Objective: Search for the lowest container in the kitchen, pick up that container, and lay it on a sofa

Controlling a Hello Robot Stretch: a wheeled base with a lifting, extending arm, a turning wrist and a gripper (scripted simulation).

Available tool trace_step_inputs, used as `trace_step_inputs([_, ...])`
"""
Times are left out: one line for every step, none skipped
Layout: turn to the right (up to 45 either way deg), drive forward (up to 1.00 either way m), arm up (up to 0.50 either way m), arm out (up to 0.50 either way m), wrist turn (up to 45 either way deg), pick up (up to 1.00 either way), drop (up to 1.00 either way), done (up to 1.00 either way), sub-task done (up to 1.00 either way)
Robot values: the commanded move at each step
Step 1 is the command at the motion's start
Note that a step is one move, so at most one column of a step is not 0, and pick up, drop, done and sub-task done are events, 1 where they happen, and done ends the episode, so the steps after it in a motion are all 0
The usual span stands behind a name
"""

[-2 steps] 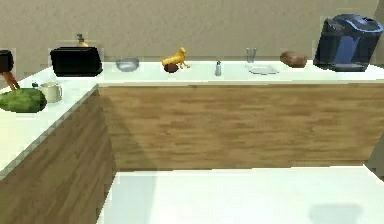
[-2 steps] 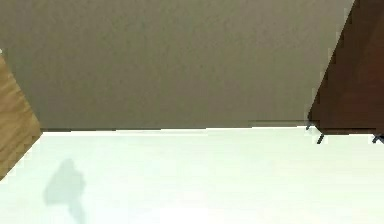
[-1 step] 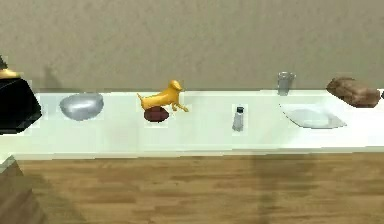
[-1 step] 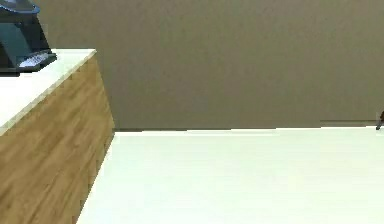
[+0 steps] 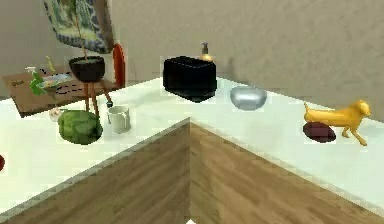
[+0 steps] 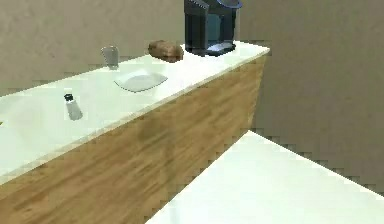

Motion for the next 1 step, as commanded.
trace_step_inputs([-45.0, 0.00, 0.00, 0.00, 0.0, 0.00, 0.00, 0.00, 0.00])
